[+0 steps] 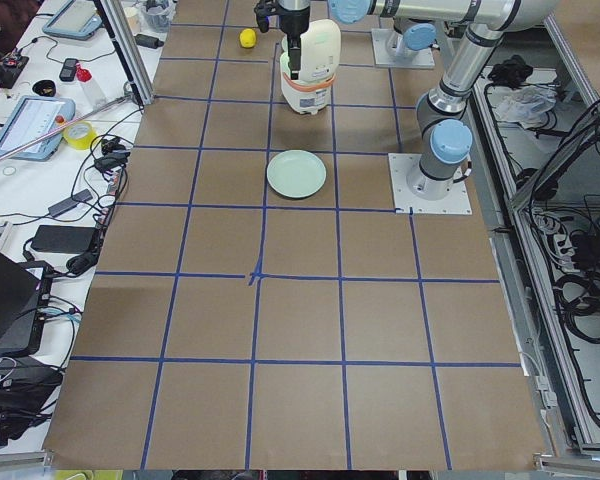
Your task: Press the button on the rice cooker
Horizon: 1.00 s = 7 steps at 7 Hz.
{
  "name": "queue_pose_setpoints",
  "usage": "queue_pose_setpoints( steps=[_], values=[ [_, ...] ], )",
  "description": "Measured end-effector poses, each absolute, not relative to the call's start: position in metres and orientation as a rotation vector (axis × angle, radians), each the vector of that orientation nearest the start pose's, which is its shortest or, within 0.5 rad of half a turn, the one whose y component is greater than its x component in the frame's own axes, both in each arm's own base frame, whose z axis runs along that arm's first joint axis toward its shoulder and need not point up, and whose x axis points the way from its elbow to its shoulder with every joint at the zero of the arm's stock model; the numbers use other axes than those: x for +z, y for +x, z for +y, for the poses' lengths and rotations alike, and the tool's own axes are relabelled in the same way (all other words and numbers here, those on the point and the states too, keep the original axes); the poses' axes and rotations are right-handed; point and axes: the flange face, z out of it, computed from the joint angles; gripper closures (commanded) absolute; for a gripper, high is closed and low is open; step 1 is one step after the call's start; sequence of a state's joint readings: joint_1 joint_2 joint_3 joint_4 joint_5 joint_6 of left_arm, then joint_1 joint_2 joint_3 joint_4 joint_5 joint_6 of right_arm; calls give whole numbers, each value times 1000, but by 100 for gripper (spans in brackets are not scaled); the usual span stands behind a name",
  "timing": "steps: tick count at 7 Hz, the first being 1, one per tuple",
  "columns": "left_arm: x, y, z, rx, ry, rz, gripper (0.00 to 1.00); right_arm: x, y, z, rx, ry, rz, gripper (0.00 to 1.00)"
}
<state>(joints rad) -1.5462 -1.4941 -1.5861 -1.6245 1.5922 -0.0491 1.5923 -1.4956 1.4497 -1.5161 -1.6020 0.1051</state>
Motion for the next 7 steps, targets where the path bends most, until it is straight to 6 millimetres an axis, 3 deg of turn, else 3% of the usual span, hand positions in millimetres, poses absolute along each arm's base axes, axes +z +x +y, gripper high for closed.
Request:
queue_pose_setpoints(
  steps=[7],
  values=[
    [512, -120, -462, -12, -115, 3118, 0, 512, 143, -514, 2, 135, 3152, 0]
  ],
)
